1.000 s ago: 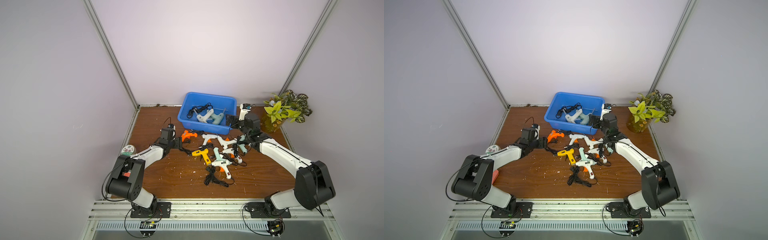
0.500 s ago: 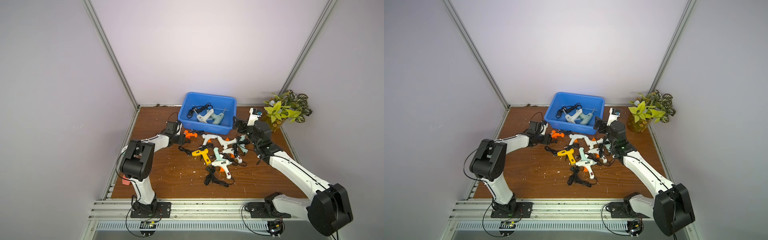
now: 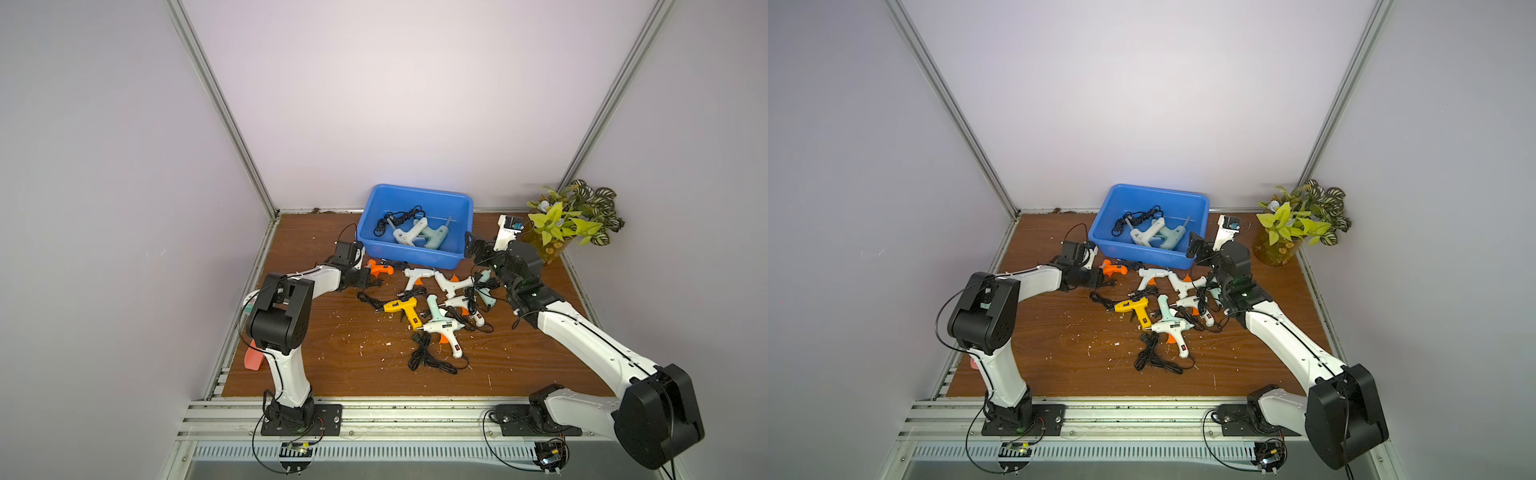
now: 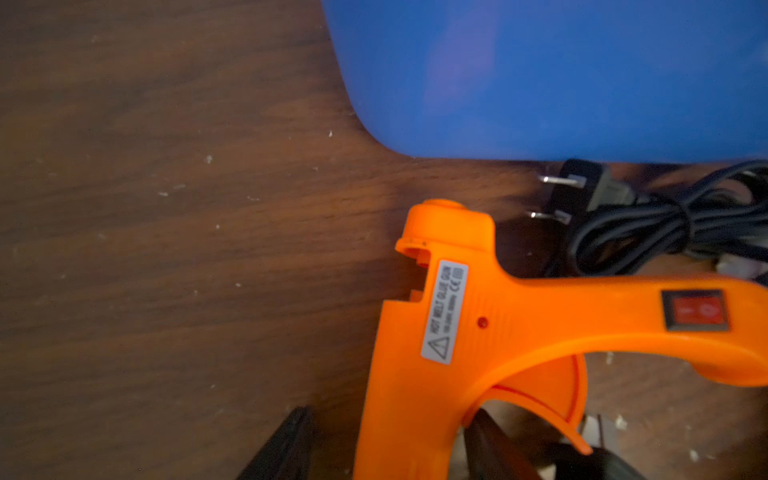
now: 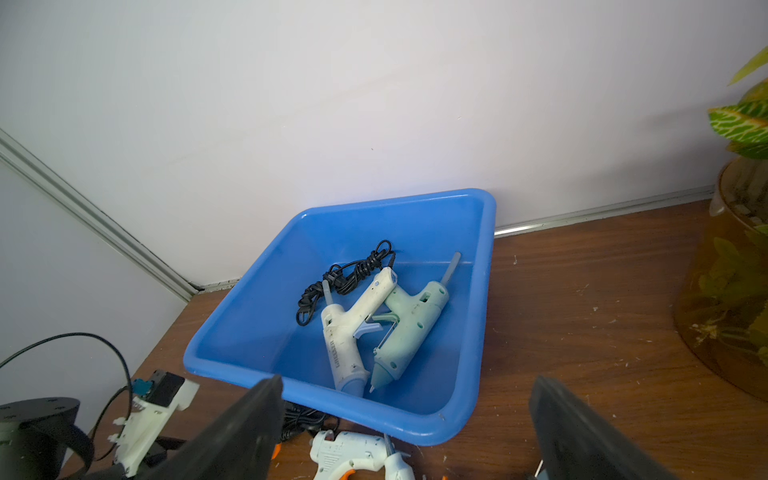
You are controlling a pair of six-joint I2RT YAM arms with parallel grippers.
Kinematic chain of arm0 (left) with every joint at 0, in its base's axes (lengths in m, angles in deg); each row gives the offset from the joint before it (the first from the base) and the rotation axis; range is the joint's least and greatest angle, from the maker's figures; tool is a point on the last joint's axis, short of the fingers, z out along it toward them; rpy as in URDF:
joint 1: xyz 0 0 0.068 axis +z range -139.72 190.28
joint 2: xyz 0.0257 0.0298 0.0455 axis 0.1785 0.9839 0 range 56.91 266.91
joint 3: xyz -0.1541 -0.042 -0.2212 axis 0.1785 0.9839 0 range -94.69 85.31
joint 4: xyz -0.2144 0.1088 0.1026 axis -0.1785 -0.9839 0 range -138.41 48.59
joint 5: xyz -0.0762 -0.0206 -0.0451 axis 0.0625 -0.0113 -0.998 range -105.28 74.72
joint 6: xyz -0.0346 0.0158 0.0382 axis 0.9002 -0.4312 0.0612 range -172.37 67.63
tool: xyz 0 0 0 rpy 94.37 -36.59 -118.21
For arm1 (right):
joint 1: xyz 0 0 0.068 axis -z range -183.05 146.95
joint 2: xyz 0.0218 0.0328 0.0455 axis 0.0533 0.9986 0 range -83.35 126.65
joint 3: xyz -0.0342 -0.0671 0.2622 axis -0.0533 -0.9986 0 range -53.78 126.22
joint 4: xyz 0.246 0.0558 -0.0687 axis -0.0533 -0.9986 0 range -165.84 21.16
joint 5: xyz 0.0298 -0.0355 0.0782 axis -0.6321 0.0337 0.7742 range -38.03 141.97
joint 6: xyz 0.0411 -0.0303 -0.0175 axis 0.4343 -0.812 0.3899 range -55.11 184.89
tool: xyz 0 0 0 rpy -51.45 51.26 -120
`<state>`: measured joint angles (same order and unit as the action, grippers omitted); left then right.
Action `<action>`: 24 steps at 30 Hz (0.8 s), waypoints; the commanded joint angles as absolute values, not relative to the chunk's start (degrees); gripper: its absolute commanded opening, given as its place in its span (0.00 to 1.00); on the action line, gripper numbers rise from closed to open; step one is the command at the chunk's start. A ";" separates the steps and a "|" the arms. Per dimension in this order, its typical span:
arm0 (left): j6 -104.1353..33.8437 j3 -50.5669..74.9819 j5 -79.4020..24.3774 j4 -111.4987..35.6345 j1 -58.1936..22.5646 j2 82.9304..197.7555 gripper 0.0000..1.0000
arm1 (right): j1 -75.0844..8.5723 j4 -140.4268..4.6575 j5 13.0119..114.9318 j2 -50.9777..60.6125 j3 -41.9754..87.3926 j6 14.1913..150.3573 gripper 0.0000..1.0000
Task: Put the hot melt glue gun into the storage box
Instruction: Pick up the hot melt adhesive gun from the center of the board.
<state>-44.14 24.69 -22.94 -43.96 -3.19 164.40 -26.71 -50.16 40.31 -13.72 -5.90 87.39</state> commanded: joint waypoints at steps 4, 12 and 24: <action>-39.57 27.56 -23.16 -46.28 -2.55 165.58 0.37 | -26.96 -47.30 40.36 -15.03 -5.44 87.66 0.99; -35.77 33.90 -21.08 -44.58 -2.55 159.37 0.16 | -27.09 -46.88 41.28 -15.29 -5.41 88.19 0.99; -30.65 44.12 -14.24 -44.45 -2.55 142.42 0.00 | -28.03 -46.33 47.49 -15.79 -6.15 87.76 0.99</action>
